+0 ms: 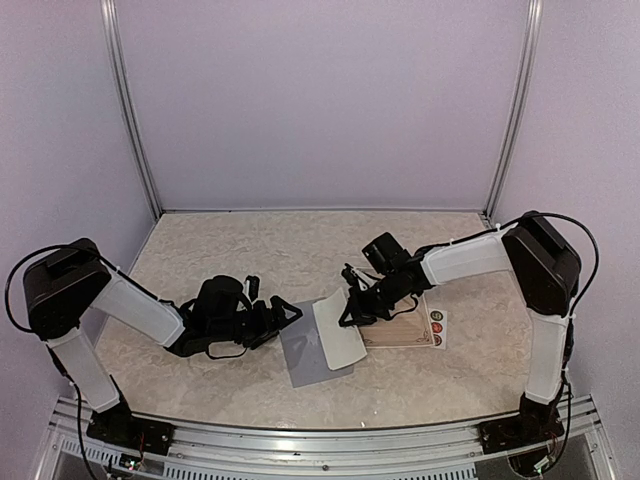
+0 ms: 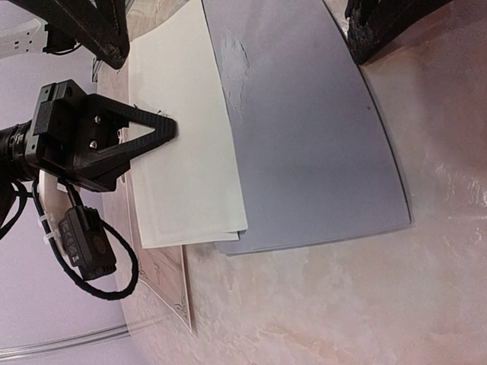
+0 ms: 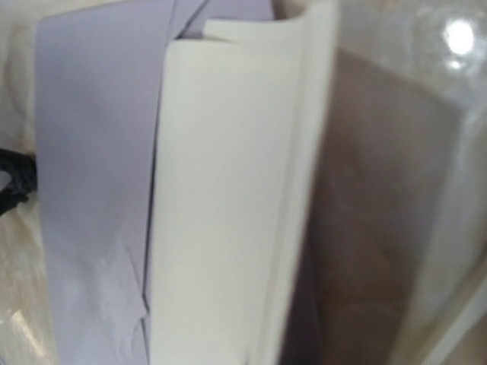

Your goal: Place the letter into the envelope and seal it

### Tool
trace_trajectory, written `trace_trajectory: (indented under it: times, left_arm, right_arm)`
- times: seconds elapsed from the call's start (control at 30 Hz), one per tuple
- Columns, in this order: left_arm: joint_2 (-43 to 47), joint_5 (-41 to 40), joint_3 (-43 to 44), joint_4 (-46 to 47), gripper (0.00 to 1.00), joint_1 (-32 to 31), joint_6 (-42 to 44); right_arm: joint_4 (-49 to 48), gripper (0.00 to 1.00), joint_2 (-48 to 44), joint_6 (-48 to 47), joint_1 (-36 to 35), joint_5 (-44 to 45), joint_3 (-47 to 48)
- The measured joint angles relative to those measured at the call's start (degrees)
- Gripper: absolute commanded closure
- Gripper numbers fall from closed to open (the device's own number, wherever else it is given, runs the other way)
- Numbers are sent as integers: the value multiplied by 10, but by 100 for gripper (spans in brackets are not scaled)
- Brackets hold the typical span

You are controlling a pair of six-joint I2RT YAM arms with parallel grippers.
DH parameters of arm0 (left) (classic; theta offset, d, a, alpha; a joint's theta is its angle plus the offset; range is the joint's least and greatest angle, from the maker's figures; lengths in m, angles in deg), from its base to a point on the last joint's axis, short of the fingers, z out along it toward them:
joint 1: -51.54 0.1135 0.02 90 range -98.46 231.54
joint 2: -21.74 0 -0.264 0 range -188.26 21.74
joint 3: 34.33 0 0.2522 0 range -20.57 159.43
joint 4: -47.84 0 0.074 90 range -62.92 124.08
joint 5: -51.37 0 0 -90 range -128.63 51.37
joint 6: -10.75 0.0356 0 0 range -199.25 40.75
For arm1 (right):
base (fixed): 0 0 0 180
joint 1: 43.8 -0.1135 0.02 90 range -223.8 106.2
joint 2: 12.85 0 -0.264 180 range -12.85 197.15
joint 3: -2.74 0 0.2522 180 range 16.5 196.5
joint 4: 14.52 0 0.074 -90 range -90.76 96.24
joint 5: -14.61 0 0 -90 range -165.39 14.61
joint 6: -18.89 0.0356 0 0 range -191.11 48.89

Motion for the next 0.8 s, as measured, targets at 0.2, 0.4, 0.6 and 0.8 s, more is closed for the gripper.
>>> trace_trajectory:
  times: [0.2, 0.4, 0.6, 0.8]
  left_arm:
    - [0, 0, 0, 0, 5, 0, 0]
    - [-1, 0, 0, 1, 5, 0, 1]
    - [-6, 0, 7, 0, 5, 0, 3]
    - [-6, 0, 7, -1, 5, 0, 4]
  right_arm:
    - [-2, 100, 0, -2, -3, 0, 0]
    - [-23, 100, 0, -31, -3, -21, 0]
    - [2, 100, 0, -89, -3, -17, 26]
    - [20, 100, 0, -130, -5, -12, 35]
